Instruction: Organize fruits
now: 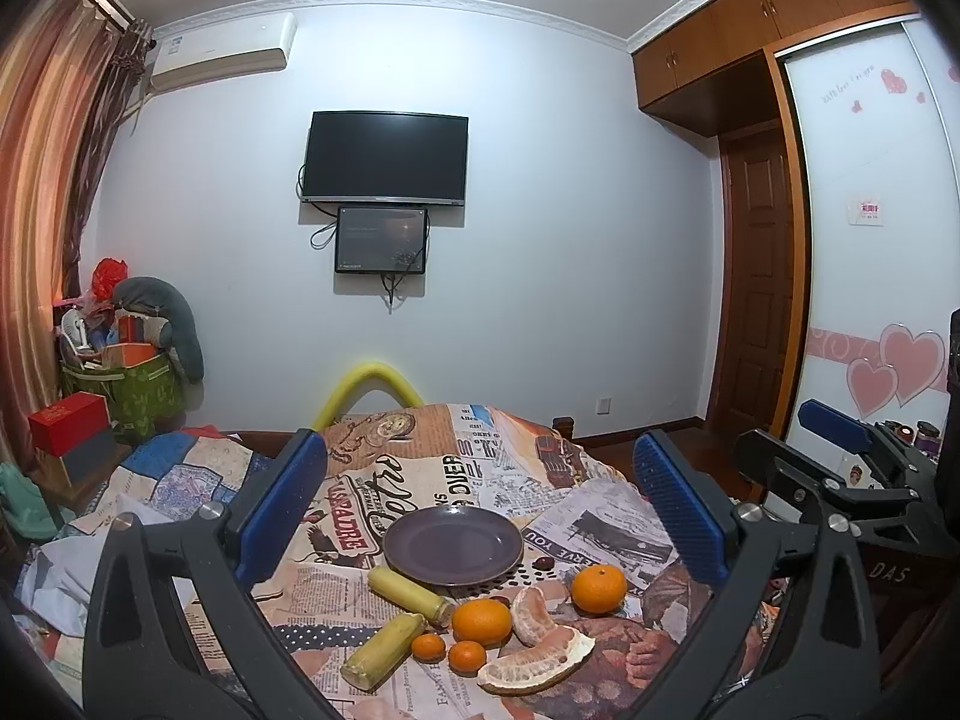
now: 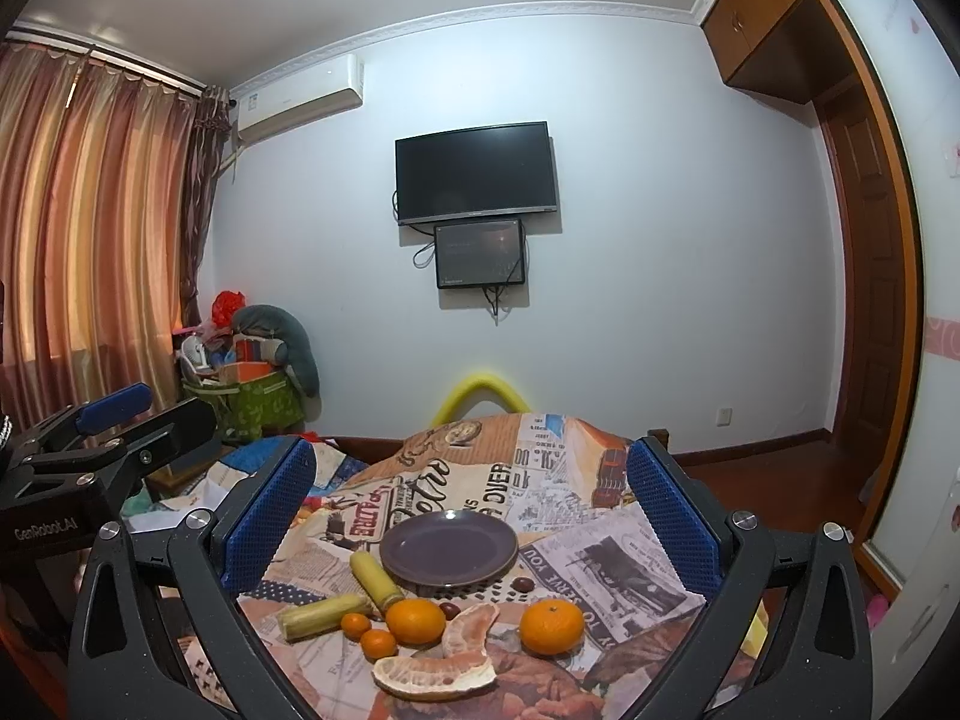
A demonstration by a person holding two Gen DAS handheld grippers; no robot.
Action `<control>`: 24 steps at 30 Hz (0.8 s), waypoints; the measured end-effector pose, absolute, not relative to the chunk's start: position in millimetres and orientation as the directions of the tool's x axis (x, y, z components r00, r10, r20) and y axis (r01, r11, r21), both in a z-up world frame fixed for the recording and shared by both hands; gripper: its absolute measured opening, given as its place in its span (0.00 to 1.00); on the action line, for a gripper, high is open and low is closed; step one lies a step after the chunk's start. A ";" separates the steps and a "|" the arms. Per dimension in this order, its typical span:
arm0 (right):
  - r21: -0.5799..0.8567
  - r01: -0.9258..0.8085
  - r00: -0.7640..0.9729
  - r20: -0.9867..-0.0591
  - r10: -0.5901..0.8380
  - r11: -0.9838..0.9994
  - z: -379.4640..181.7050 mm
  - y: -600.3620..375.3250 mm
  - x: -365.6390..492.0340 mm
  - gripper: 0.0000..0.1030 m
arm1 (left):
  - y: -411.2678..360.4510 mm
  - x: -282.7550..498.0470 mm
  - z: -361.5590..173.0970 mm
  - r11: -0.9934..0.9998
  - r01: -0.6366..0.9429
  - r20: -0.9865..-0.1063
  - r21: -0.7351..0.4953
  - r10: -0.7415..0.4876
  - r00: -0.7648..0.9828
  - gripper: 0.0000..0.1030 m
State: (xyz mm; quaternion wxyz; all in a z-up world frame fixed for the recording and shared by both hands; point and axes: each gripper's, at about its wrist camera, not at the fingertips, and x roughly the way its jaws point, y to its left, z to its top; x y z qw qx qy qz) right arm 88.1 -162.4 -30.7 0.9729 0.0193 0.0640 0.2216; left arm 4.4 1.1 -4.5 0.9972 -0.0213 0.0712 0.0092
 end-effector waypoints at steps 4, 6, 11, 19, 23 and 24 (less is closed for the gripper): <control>0.066 -0.429 0.893 -0.116 0.434 0.901 -30.9 -162.3 87.9 1.00 | 1.6 3.8 -4.7 0.999 -0.021 -0.140 -0.042 0.015 0.990 1.00; 0.067 -0.429 0.894 -0.115 0.434 0.901 -30.4 -162.0 87.6 1.00 | 1.6 4.0 -4.7 0.999 -0.023 -0.141 -0.041 0.017 0.990 1.00; 0.067 -0.429 0.893 -0.115 0.434 0.901 -31.3 -161.6 87.4 1.00 | 1.9 3.6 -4.9 0.999 -0.023 -0.141 -0.041 0.017 0.990 1.00; 0.066 -0.430 0.893 -0.115 0.435 0.900 -32.2 -161.4 86.8 1.00 | 2.4 3.3 -4.7 0.999 -0.025 -0.140 -0.041 0.019 0.990 1.00; 0.066 -0.431 0.892 -0.117 0.436 0.900 -32.4 -161.3 87.1 1.00 | 1.9 4.5 -5.6 0.999 -0.027 -0.142 -0.040 0.022 0.990 1.00; 0.067 -0.431 0.892 -0.118 0.436 0.900 -32.4 -161.2 87.2 1.00 | 2.1 4.9 -5.9 0.999 -0.028 -0.144 -0.041 0.022 0.989 1.00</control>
